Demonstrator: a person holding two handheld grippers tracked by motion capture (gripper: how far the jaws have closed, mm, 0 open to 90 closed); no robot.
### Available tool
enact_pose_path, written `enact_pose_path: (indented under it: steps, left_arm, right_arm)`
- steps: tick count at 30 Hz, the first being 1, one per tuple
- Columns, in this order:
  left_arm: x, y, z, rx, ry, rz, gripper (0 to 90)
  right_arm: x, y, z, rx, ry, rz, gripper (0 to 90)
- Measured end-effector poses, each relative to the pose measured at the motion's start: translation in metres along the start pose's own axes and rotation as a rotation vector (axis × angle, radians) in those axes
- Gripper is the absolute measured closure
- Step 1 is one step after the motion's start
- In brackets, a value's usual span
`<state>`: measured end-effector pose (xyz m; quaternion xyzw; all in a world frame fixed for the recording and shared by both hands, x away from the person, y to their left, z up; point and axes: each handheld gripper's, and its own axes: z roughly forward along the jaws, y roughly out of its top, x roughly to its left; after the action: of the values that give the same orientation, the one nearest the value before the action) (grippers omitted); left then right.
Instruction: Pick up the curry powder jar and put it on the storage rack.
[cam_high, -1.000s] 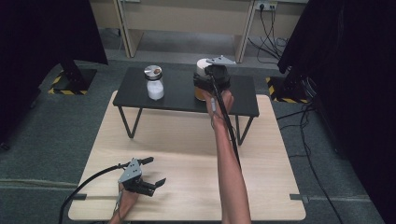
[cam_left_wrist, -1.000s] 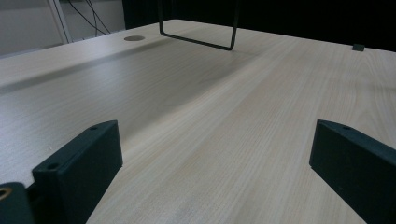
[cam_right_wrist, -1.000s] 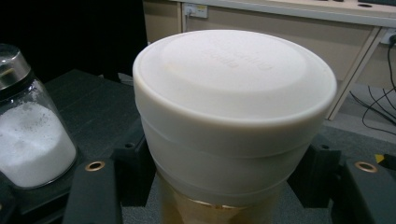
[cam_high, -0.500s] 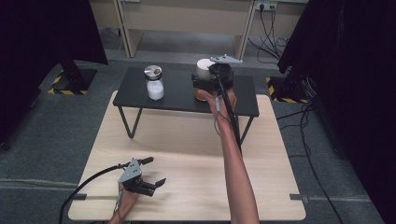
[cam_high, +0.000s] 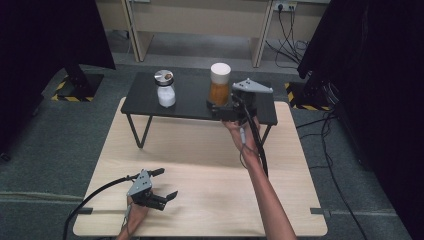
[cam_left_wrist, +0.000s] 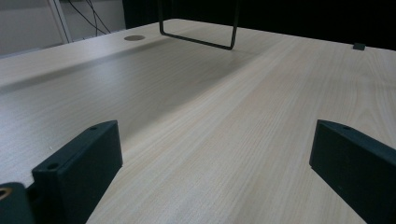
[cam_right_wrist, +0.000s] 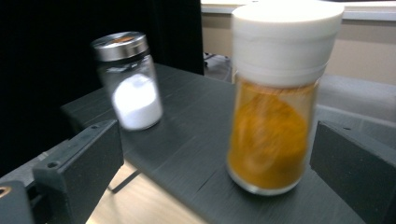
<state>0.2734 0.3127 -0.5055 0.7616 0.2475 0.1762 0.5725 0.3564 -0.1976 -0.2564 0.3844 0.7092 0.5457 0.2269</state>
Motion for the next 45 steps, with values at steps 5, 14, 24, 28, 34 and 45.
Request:
enact_pose_path:
  steps: [5,14,24,28,34,45]
  left_arm:
    - [0.0,0.0,0.0,0.0,0.001,0.003,1.5]
    - [0.0,0.0,0.0,0.0,0.001,0.004,1.5]
    - [-0.001,0.001,0.0,0.004,0.001,0.011,1.5]
    - [0.0,0.0,0.0,0.002,-0.001,0.015,1.6]
    - [-0.001,0.0,0.0,0.001,-0.002,0.016,1.8]
    - [-0.001,0.0,0.0,0.001,-0.002,0.017,1.8]
  right_arm:
    - [0.008,-0.03,-0.019,-0.018,0.093,-0.044,2.5]
    - [0.005,-0.083,-0.037,-0.006,0.216,-0.109,2.3]
    - [-0.017,-0.169,-0.048,-0.008,0.258,-0.117,1.9]
    - [-0.02,-0.201,-0.052,0.001,0.222,-0.125,1.9]
    - [-0.027,-0.245,-0.055,0.004,0.189,-0.113,1.9]
    - [-0.033,-0.27,-0.048,0.009,0.152,-0.092,2.3]
